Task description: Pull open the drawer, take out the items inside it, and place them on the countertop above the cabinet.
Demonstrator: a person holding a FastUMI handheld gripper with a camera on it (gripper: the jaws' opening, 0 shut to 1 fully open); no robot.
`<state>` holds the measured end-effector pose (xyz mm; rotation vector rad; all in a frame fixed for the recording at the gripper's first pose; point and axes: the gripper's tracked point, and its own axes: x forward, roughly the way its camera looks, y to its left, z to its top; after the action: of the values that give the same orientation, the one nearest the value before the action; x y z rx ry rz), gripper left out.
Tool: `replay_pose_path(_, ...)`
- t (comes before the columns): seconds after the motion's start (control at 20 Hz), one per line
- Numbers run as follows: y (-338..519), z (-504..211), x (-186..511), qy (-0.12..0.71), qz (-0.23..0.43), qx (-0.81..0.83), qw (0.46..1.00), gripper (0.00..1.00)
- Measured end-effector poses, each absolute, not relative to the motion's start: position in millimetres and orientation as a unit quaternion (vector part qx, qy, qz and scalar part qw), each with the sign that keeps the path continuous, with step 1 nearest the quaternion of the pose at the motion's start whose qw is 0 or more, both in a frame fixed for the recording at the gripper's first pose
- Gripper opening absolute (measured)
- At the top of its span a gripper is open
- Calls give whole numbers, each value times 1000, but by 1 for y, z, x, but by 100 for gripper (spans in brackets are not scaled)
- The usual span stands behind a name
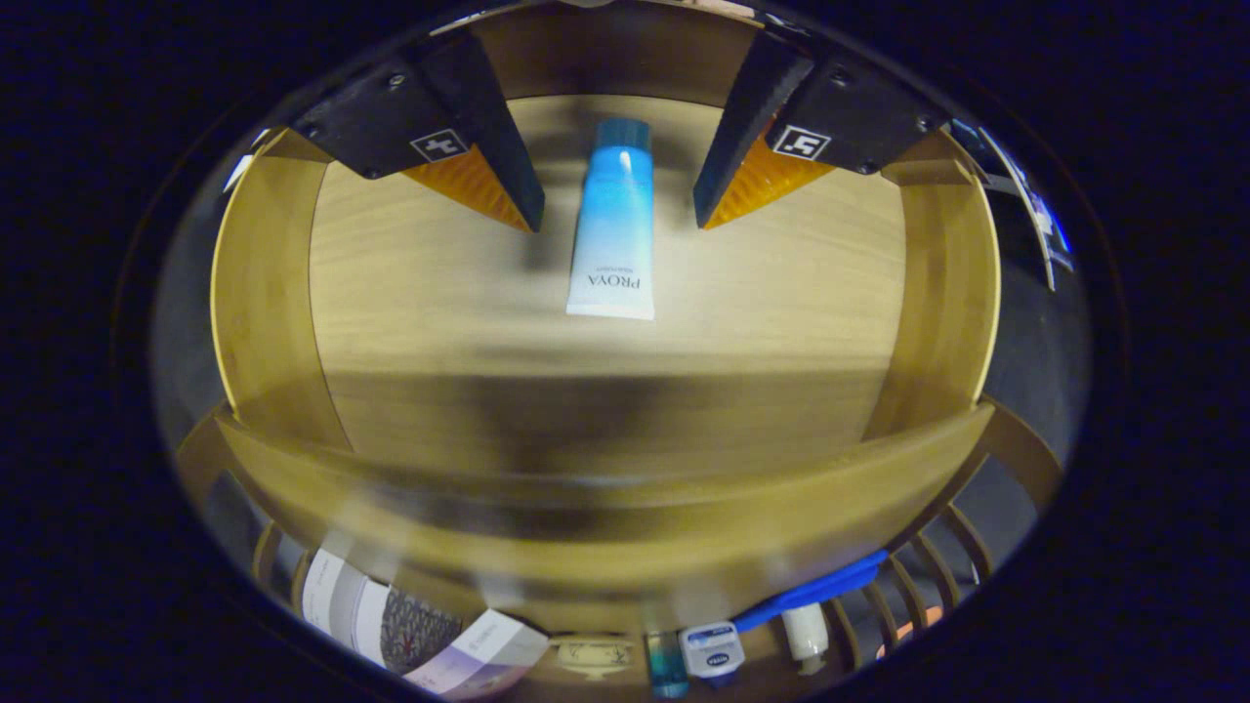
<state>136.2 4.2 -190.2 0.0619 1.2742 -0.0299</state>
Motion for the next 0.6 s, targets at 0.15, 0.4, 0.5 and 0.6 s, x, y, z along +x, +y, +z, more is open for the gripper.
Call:
replay_pose_path(0.15, 6, -202, 134, 615, -22, 40, 787, 87)
replay_pose_path(0.4, 2, -203, 135, 617, -38, 29, 786, 61)
replay_pose_path(0.5, 1, -203, 132, 620, -36, 29, 784, 52)
replay_pose_path(0.6, 3, -199, 129, 616, -31, 35, 786, 48)
